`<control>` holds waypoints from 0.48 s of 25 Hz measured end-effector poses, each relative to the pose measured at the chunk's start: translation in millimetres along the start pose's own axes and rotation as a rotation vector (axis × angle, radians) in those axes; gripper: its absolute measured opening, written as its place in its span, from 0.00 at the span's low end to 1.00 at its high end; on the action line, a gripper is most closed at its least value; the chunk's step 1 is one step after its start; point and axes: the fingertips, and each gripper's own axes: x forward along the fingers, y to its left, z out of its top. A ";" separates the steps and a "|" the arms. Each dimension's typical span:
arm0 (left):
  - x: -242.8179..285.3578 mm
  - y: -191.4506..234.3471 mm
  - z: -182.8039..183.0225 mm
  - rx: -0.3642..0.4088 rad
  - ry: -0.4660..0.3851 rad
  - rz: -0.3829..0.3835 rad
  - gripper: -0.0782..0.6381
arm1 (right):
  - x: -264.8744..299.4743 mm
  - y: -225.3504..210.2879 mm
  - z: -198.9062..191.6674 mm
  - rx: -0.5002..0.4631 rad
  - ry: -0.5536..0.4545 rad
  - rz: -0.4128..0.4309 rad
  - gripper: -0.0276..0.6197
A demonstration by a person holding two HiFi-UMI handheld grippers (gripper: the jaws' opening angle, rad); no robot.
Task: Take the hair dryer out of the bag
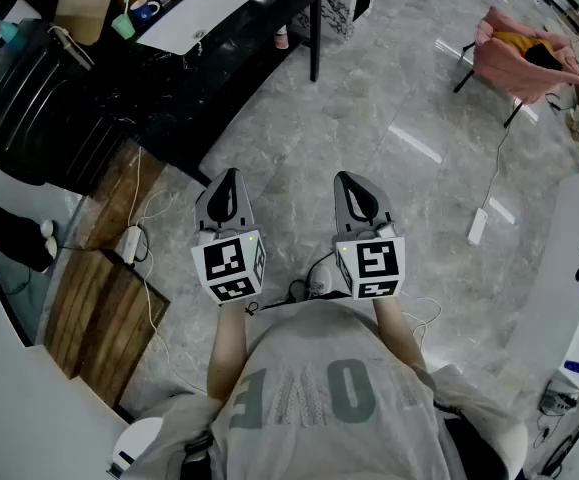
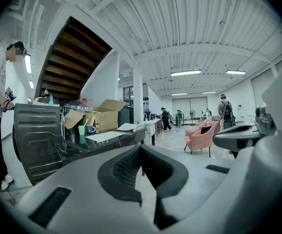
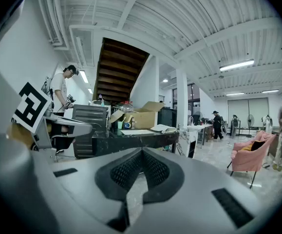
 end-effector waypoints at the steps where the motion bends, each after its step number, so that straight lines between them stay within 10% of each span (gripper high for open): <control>1: -0.1 -1.7 -1.1 -0.002 0.004 -0.001 0.15 | -0.7 -2.0 1.7 0.002 -0.001 -0.001 0.09; 12: 4.3 -14.8 -3.5 -0.016 0.018 0.016 0.15 | 0.3 -25.2 -1.6 0.011 0.008 0.014 0.09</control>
